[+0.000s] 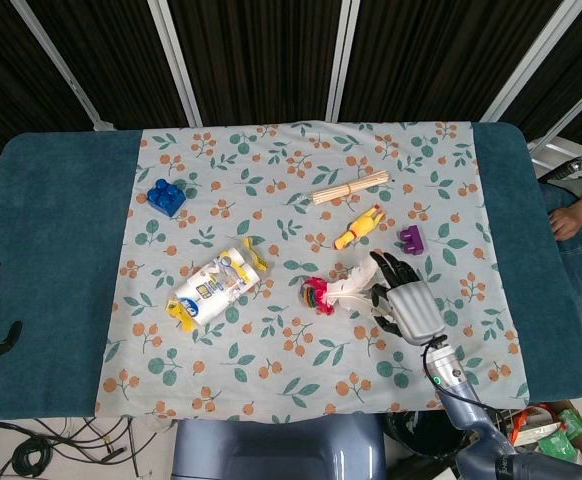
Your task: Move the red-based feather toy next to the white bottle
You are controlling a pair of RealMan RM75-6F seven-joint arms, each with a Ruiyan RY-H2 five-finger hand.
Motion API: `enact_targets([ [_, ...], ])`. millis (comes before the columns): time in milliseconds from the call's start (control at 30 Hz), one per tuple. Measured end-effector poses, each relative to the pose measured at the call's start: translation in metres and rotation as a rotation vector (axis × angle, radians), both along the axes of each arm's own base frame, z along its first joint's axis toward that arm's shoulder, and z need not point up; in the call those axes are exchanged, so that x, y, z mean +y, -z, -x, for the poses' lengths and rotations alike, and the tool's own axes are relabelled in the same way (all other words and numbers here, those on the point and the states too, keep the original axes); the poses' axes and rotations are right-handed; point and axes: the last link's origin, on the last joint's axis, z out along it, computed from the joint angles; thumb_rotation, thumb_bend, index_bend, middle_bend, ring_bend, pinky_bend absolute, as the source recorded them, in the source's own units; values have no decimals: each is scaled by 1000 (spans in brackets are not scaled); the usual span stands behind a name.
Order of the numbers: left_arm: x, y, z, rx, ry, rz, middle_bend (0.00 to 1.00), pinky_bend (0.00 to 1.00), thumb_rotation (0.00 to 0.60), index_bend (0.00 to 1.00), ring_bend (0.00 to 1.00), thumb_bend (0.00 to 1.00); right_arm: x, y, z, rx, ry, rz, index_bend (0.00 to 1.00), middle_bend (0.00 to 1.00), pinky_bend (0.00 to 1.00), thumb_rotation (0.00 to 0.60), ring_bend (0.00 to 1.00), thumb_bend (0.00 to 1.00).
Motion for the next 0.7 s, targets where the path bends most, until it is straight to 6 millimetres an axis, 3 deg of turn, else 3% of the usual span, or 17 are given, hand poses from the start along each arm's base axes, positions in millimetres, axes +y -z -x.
enact_targets([
  [267, 0, -1, 0, -2, 1, -1, 60, 50, 600, 41, 12, 315, -10, 0, -21, 38, -47, -9, 654, 38, 152, 600, 57, 350],
  [700, 0, -1, 0, -4, 0, 2, 60, 50, 600, 41, 12, 316, -14, 5, -71, 112, -164, -35, 659, 38, 152, 600, 57, 350],
])
